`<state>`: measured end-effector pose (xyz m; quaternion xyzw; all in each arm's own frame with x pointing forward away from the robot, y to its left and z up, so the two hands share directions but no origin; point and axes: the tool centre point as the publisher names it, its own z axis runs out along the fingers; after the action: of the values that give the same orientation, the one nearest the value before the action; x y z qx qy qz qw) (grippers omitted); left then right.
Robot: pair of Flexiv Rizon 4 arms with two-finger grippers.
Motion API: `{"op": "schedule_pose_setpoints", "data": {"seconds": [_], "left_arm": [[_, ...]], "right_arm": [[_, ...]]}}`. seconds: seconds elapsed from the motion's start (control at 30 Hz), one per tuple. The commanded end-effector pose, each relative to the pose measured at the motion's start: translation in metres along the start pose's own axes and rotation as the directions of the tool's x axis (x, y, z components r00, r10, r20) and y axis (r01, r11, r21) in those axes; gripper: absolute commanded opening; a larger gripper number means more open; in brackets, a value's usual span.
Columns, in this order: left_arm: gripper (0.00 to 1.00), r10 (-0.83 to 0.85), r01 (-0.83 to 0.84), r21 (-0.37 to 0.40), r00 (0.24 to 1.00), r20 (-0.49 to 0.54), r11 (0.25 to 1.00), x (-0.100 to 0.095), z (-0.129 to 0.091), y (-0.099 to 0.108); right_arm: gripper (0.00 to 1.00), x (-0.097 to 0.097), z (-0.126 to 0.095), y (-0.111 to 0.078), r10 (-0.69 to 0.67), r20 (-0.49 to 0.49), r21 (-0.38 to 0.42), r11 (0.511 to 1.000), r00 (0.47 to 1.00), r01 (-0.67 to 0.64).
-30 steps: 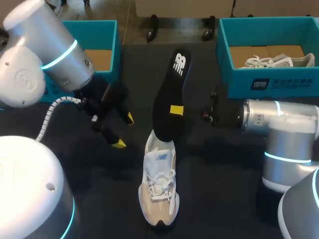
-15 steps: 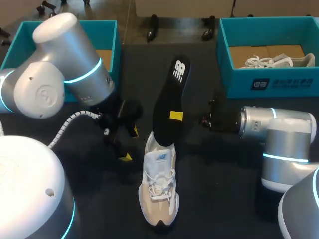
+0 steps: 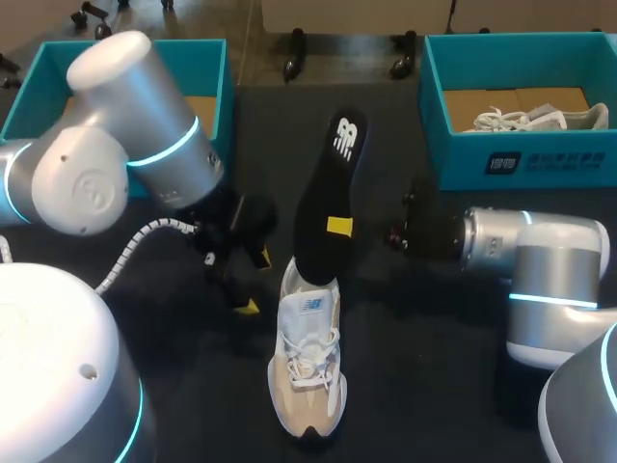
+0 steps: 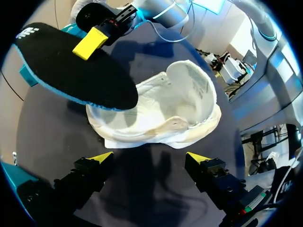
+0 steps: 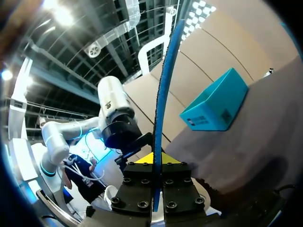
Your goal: Take the shoe out of the shoebox, open the shoe tongue, remove and reinsert the insole, then place the shoe into the shoebox
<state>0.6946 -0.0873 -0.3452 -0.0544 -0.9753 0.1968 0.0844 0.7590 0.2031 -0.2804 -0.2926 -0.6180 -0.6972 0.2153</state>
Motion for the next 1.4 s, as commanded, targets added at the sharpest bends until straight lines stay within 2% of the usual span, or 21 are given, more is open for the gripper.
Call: {"op": "schedule_pose_setpoints", "data": {"seconds": [0.03, 0.4, 0.53, 0.9, 1.4], "left_arm": [[1.00, -0.003, 0.003, 0.008, 1.000, 0.011, 1.000, -0.002, 0.007, 0.005], [1.00, 0.017, -0.017, -0.010, 0.999, 0.032, 1.000, -0.006, 0.016, 0.007], [1.00, 0.028, -0.028, 0.004, 0.998, 0.052, 1.000, -0.007, 0.019, 0.007], [1.00, 0.035, -0.035, 0.005, 0.997, 0.064, 0.999, -0.008, 0.019, 0.006], [1.00, 0.040, -0.039, -0.017, 0.995, 0.090, 0.999, -0.007, 0.025, 0.003]], "right_arm": [[0.00, 0.003, 0.006, -0.003, -0.010, -0.003, -0.005, 1.000, 1.000, 0.010], [0.00, 0.006, 0.013, -0.007, -0.028, -0.017, 0.020, 0.999, 0.999, 0.028], [0.00, 0.005, 0.015, -0.010, -0.031, -0.012, 0.028, 0.999, 0.999, 0.031], [0.00, 0.005, 0.015, -0.010, -0.031, -0.012, 0.028, 0.999, 0.999, 0.031], [0.00, 0.003, 0.022, -0.006, -0.031, 0.045, 0.051, 0.998, 0.999, 0.029]]}}
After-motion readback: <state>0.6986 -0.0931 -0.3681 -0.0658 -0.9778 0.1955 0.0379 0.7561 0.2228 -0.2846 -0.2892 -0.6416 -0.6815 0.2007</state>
